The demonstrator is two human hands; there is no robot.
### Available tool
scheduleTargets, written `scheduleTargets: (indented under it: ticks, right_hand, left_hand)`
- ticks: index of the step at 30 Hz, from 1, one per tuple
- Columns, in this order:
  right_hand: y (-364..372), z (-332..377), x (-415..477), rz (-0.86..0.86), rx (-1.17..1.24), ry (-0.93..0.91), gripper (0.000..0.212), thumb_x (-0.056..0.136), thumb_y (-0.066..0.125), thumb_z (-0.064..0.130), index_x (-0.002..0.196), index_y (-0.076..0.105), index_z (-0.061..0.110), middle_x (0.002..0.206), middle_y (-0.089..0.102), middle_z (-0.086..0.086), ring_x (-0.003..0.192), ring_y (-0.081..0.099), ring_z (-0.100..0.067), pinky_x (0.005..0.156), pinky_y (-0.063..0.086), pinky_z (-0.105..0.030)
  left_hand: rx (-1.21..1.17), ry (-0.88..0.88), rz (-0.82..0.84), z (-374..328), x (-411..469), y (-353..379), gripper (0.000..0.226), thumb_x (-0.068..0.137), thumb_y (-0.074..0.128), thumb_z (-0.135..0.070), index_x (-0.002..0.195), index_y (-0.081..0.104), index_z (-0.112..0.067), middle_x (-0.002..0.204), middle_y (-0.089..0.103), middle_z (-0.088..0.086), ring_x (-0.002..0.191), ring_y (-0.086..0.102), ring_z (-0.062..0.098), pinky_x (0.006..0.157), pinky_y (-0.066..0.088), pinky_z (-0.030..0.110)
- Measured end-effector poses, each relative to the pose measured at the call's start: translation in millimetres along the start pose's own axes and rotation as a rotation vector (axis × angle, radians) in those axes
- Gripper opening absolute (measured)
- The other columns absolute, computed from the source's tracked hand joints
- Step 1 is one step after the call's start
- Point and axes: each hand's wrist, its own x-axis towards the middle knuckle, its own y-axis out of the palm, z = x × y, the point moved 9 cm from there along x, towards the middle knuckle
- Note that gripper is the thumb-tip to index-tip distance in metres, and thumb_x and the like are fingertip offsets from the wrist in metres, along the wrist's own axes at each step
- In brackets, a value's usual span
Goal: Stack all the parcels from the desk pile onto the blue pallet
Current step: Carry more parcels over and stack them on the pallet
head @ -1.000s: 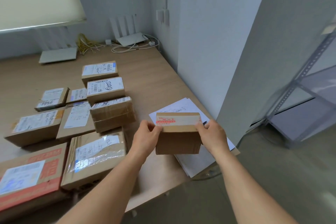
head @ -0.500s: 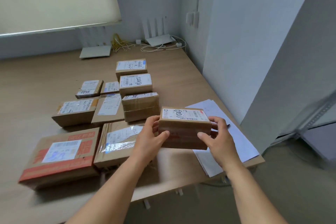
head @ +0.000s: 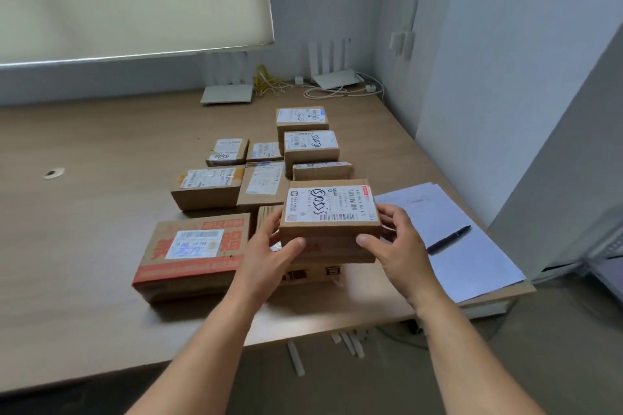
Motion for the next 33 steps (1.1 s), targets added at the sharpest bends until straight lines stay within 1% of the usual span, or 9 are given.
scheduleTargets:
  ticks: [2, 4, 7, 12, 16, 20, 23, 27, 33]
  right_hand:
    - [27.4, 12.5, -7.3, 0.046, 0.025, -0.011, 0.049, 0.083, 0.070, 0.019, 0.122, 0.043, 0.029, 0.114, 0.054, 0.015, 0.108, 0.052, -0.004, 0.078, 0.046, -0.014]
    - [55.7, 26.1, -14.5, 0.076, 0.025, -0.035, 0.048, 0.082, 0.071, 0.023, 0.119, 0.041, 0.031, 0.112, 0.055, 0.017, 0.107, 0.054, -0.004, 0.080, 0.050, -0.020]
    - [101.7, 47.6, -26.2, 0.123, -0.005, -0.065, 0.045, 0.082, 0.071, 0.028, 0.118, 0.043, 0.030, 0.109, 0.055, 0.019, 0.107, 0.055, -0.006, 0.091, 0.051, -0.036]
    - [185.0, 81.3, -51.1, 0.270, -0.029, -0.114, 0.047, 0.086, 0.067, 0.023, 0.125, 0.041, 0.027, 0.117, 0.055, 0.016, 0.114, 0.052, -0.008, 0.101, 0.046, -0.038]
    - [248.8, 103.7, -71.5, 0.373, -0.041, -0.171, 0.058, 0.086, 0.067, 0.022, 0.133, 0.035, 0.035, 0.132, 0.048, 0.013, 0.120, 0.046, -0.009, 0.104, 0.041, -0.032]
    - [306.0, 122.1, -90.8, 0.439, -0.054, -0.227, 0.055, 0.087, 0.066, 0.017, 0.126, 0.035, 0.040, 0.112, 0.044, 0.032, 0.113, 0.044, 0.002, 0.096, 0.037, -0.017]
    - [346.6, 133.2, -105.3, 0.497, -0.031, -0.223, 0.055, 0.087, 0.065, 0.015, 0.133, 0.039, 0.030, 0.117, 0.051, 0.020, 0.115, 0.047, -0.003, 0.089, 0.042, -0.011]
    - [395.0, 148.1, -122.0, 0.528, -0.029, -0.260, 0.057, 0.086, 0.066, 0.018, 0.135, 0.039, 0.031, 0.119, 0.054, 0.020, 0.122, 0.049, -0.008, 0.103, 0.045, -0.034]
    - [455.3, 160.1, -136.2, 0.572, -0.045, -0.289, 0.059, 0.086, 0.066, 0.021, 0.136, 0.037, 0.032, 0.120, 0.053, 0.017, 0.121, 0.050, -0.009, 0.099, 0.048, -0.040]
  left_hand:
    - [-0.087, -0.036, -0.032, 6.0, -10.7, -27.7, 0.040, 0.085, 0.063, -0.033, 0.117, 0.044, -0.048, 0.121, 0.055, -0.013, 0.113, 0.052, 0.007, 0.087, 0.048, 0.026]
    - [-0.120, -0.050, -0.087, 12.0, -23.0, -58.9, 0.034, 0.085, 0.058, -0.040, 0.116, 0.046, -0.047, 0.124, 0.055, -0.008, 0.112, 0.053, 0.009, 0.084, 0.049, 0.025]
    - [-0.139, -0.070, -0.184, 24.8, -42.7, -110.4, 0.033, 0.092, 0.056, -0.030, 0.123, 0.049, -0.037, 0.122, 0.056, -0.009, 0.109, 0.054, 0.006, 0.083, 0.048, 0.022]
    - [-0.141, -0.095, -0.298, 47.0, -78.7, -190.2, 0.040, 0.094, 0.054, -0.017, 0.130, 0.045, -0.030, 0.115, 0.057, -0.016, 0.113, 0.053, 0.009, 0.089, 0.048, 0.022]
    - [-0.106, -0.115, -0.374, 69.8, -106.0, -250.3, 0.051, 0.094, 0.054, -0.018, 0.140, 0.039, -0.031, 0.124, 0.055, -0.015, 0.116, 0.051, 0.005, 0.094, 0.043, 0.023]
    - [-0.095, -0.123, -0.420, 88.4, -132.3, -302.4, 0.051, 0.092, 0.056, -0.020, 0.137, 0.040, -0.038, 0.121, 0.056, -0.019, 0.117, 0.051, 0.004, 0.100, 0.044, 0.030]
    - [-0.091, -0.124, -0.457, 101.5, -150.6, -338.6, 0.049, 0.092, 0.056, -0.020, 0.133, 0.041, -0.042, 0.122, 0.056, -0.020, 0.117, 0.051, 0.004, 0.101, 0.045, 0.033]
    - [-0.083, -0.157, -0.505, 121.8, -171.1, -384.1, 0.050, 0.092, 0.057, -0.024, 0.136, 0.041, -0.043, 0.125, 0.056, -0.018, 0.118, 0.050, 0.005, 0.103, 0.044, 0.038]
    - [-0.111, -0.186, -0.579, 147.2, -190.2, -433.7, 0.048, 0.093, 0.056, -0.025, 0.136, 0.041, -0.038, 0.126, 0.056, -0.017, 0.120, 0.049, 0.005, 0.102, 0.043, 0.033]
